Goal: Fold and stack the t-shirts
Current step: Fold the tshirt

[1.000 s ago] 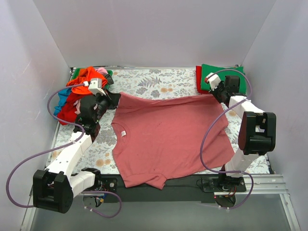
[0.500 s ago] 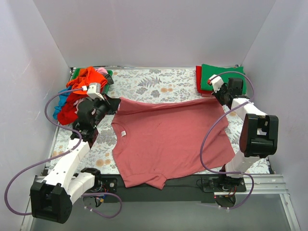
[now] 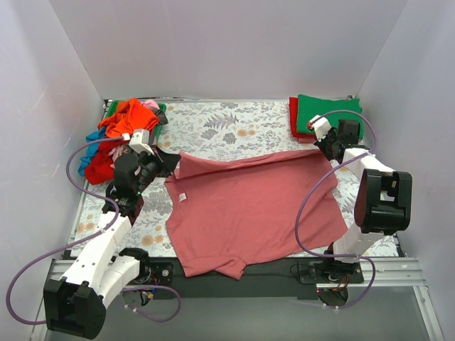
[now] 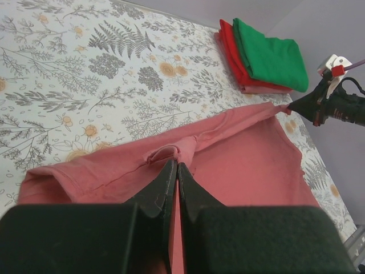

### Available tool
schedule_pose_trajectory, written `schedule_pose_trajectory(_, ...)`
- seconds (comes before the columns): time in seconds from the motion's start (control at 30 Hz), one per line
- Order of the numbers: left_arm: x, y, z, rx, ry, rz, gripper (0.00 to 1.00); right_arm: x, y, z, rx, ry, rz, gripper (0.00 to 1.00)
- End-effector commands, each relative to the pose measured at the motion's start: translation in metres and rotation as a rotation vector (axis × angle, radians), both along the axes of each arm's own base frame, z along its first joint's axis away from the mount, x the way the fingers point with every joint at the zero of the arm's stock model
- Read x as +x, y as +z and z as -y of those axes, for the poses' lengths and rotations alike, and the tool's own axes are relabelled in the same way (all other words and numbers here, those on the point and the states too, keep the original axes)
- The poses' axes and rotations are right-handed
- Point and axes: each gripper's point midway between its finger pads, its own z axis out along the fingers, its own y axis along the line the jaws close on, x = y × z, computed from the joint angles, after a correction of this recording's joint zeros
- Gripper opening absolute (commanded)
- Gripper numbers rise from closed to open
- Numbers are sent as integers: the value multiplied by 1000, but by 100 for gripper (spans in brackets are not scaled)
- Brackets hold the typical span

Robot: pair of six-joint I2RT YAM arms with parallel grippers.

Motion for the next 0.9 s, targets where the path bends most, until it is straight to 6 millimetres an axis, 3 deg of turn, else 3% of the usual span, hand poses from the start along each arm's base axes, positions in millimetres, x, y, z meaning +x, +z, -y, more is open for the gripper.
schedule_pose_trajectory(0.0, -7, 2, 3, -11, -23, -2, 0, 5, 21, 4, -15, 9, 68, 1)
schedule_pose_trajectory(0.43, -12, -4, -2, -4, -3, -31, 0, -6, 16, 13, -53, 25, 62, 1)
schedule_pose_trajectory(0.87, -26, -35, 2, -15, -29, -159, 0, -24, -6, 19, -97, 48, 11, 1)
